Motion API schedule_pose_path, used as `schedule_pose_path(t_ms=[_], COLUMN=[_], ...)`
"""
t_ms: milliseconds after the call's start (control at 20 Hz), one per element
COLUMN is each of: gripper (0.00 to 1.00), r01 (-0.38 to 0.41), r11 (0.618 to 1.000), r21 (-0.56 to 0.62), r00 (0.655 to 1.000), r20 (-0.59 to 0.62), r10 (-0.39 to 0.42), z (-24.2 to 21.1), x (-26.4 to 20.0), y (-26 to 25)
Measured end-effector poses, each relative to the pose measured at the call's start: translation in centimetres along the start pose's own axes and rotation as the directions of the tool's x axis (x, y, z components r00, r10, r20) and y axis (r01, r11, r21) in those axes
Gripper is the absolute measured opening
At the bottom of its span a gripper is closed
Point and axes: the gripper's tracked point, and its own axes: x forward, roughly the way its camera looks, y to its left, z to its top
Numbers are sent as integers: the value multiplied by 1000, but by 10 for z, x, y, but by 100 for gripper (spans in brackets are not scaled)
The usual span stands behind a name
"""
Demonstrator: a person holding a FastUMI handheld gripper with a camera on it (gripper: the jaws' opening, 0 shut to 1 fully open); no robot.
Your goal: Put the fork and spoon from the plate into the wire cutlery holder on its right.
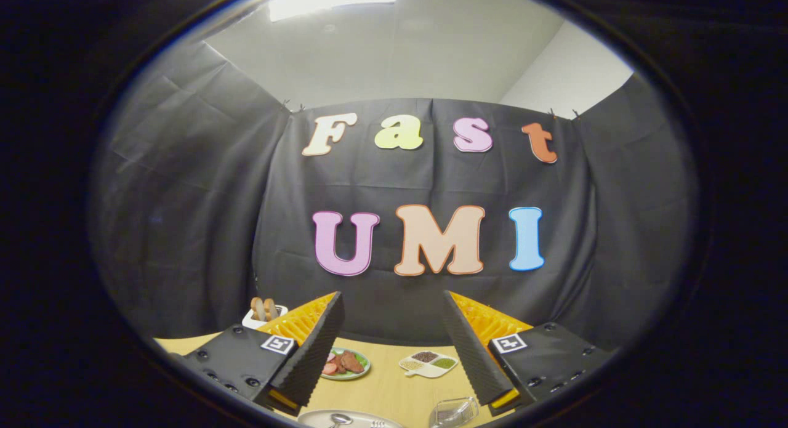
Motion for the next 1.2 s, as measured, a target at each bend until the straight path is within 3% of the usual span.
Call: schedule_pose_path(t_ms=[700, 1200], gripper=[100, 100], r01=[-62, -107], r11=[998, 993], r21=[-25, -41], r00=[982, 925], r20=[-179, -371], r10=[56, 85], z=[-82, -163], x=[-4, -16], y=[12, 18])
